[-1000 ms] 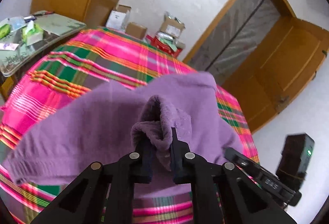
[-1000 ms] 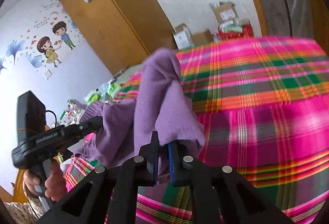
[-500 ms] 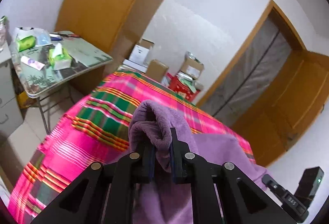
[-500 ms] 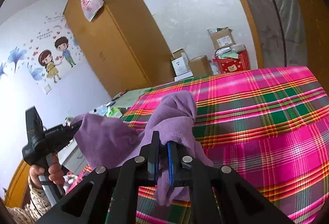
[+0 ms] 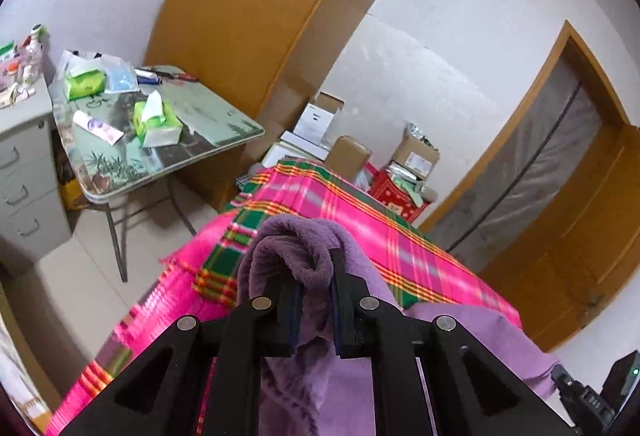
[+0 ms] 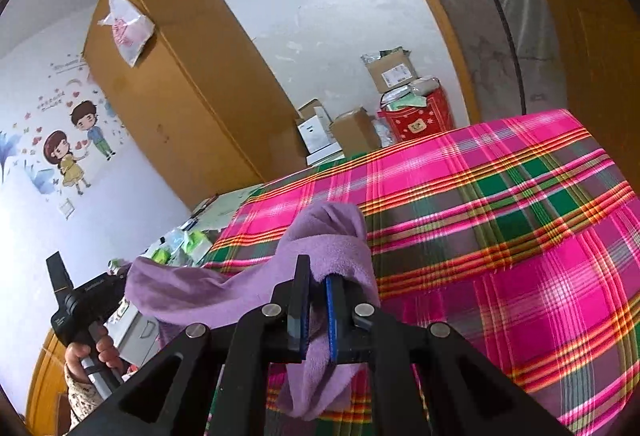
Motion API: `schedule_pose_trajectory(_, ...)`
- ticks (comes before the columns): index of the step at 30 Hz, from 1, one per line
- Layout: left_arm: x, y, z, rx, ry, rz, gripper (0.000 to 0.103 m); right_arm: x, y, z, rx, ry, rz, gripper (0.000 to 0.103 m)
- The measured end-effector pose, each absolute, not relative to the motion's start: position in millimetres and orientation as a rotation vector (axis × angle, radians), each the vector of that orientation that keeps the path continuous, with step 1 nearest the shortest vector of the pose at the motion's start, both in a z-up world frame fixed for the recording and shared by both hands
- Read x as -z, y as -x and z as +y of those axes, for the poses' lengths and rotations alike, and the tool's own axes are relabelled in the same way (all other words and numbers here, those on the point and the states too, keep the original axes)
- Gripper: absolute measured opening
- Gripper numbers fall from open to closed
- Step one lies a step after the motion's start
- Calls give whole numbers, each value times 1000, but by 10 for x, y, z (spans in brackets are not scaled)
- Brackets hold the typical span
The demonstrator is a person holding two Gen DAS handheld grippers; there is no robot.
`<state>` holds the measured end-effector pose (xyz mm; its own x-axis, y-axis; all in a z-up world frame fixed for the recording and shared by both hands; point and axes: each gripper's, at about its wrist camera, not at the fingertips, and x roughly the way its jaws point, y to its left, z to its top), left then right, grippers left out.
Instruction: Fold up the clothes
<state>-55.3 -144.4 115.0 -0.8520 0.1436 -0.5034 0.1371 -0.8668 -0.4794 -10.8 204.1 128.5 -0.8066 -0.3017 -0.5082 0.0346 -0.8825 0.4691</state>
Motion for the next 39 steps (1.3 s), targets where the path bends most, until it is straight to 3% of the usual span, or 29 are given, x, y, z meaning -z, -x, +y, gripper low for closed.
schedule_pose_trajectory(25,-617,1800,-1329,-2931,1295,-545,13,-858,1334,2044,2836,-1194,-509,8)
schedule_pose_trajectory(28,-605,1764,-1388,-2890,1311,-591,14,-793,1390,2057,2806,-1245,-537,9)
schedule_pose_trajectory(39,-950,1127,-1369,-2879,1158,-500,21,-933,1161,2244,2750,-1214,-662,17)
